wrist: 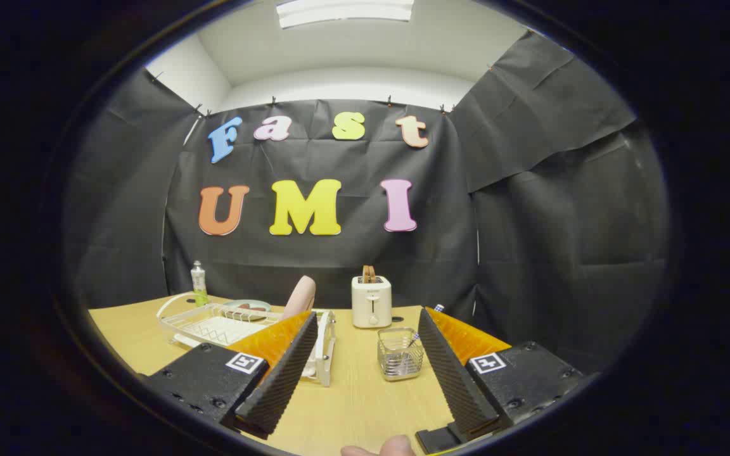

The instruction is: Take the plate from the dish rack, then take the spoon from the basket and place it into the plate.

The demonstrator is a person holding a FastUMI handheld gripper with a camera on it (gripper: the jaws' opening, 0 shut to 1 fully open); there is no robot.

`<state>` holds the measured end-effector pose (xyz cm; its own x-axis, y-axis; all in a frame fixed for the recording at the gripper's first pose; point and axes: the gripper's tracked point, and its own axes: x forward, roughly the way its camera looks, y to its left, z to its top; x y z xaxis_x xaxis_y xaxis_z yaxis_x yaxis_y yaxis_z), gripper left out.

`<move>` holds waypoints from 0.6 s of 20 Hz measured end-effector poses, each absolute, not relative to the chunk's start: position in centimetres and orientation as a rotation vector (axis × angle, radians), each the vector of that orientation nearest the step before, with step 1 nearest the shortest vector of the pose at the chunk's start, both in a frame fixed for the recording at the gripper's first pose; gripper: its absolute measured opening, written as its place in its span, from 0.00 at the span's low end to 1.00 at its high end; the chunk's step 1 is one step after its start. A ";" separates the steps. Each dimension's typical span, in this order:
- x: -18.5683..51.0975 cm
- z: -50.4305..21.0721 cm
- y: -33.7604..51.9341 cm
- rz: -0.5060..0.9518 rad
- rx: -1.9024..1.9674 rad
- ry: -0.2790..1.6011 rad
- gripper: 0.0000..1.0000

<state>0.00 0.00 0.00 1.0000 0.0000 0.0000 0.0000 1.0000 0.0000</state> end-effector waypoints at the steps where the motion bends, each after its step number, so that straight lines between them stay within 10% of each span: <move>1: 0.0 0.0 0.0 -0.003 -0.004 -0.003 1.00; 12: -0.3 0.4 0.0 -0.007 -0.025 -0.014 1.00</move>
<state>-0.32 -0.04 0.40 0.9999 -0.0068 0.0143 0.0071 0.9997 -0.0248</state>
